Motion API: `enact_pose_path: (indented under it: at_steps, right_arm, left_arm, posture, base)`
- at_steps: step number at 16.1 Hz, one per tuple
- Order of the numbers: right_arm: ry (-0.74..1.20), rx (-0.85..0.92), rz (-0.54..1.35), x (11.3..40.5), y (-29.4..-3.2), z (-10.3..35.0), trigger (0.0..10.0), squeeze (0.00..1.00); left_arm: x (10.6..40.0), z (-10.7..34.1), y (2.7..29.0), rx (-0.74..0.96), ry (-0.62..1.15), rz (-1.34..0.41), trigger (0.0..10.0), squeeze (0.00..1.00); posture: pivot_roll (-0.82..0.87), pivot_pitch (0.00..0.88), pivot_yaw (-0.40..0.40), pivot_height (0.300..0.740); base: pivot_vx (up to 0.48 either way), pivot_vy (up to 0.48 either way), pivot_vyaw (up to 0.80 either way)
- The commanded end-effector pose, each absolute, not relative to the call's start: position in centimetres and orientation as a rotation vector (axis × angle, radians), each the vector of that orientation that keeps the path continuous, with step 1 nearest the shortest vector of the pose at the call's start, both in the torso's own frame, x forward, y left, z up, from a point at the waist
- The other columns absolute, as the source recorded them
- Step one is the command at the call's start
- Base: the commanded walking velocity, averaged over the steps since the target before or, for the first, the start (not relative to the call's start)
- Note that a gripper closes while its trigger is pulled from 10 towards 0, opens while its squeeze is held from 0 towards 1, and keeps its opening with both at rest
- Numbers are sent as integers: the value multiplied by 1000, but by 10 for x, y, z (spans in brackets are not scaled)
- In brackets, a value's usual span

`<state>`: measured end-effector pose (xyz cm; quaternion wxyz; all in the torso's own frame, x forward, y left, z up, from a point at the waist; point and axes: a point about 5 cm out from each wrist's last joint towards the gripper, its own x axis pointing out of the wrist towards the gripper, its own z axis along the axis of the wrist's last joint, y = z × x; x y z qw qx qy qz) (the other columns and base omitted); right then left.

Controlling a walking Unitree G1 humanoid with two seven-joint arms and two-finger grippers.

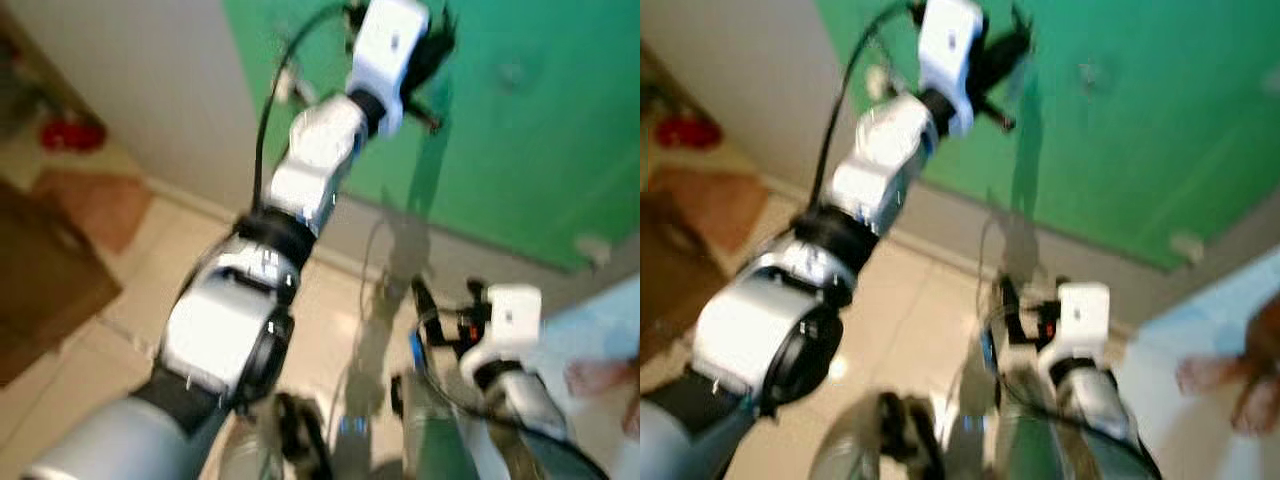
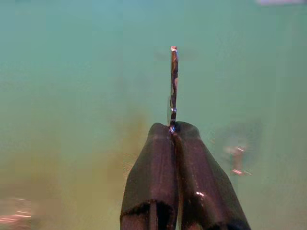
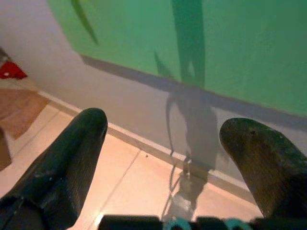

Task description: Hang keys on a hook

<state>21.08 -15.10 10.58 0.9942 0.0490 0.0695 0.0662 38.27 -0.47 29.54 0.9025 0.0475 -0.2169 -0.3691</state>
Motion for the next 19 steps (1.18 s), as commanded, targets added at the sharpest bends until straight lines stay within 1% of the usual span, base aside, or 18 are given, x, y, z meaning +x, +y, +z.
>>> enact_pose_path:
  at_steps: [1,8,10,16,19]
  right_arm:
    - [150,105,135,209,-150,104,10000,16]
    - [163,105,120,207,-151,102,10000,8]
    - [158,97,116,207,-152,103,10000,0]
    - [148,101,117,209,-153,104,10000,8]
    - [150,104,115,208,-153,103,10000,0]
  left_arm:
    - [381,296,-4,124,-470,-768,0,0]
    - [377,294,-3,150,-487,-781,0,0]
    - [381,293,2,131,-464,-761,0,0]
    - [382,287,7,143,-451,-754,0,0]
    - [385,279,16,134,-411,-735,0,0]
  posture:
    - [-426,213,114,737]
    - [-425,215,112,740]
    - [-425,215,112,740]
    - [-422,216,113,740]
    - [-419,217,116,740]
  base:
    - [0,0,0]
    - [0,0,0]
    - [0,0,0]
    - [0,0,0]
    - [0,0,0]
